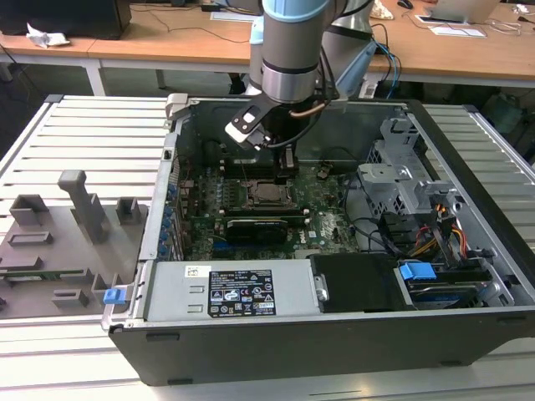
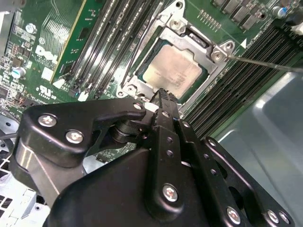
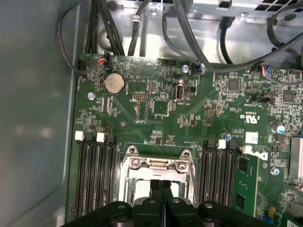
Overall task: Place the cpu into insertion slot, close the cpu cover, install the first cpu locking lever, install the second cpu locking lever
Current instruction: 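Close the cpu cover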
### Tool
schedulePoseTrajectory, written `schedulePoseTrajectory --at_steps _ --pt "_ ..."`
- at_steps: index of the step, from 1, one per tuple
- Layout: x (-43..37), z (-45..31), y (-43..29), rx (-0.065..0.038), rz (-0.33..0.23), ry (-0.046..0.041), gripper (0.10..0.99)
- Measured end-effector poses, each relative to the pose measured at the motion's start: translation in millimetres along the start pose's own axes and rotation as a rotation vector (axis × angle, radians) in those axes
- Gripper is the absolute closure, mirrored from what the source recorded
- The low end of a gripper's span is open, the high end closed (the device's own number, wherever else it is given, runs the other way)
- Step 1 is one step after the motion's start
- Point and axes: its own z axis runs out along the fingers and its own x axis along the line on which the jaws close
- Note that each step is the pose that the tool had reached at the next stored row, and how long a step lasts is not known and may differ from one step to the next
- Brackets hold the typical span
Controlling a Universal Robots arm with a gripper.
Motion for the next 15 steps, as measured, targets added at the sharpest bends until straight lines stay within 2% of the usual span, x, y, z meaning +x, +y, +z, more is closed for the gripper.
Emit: schedulePoseTrajectory --at_steps 7,15 --pt "0.4 -0.1 -7.2 0.0 0.0 0.0 0.98" --pt "0.7 -0.1 -10.9 0.0 0.0 0.0005 0.98"
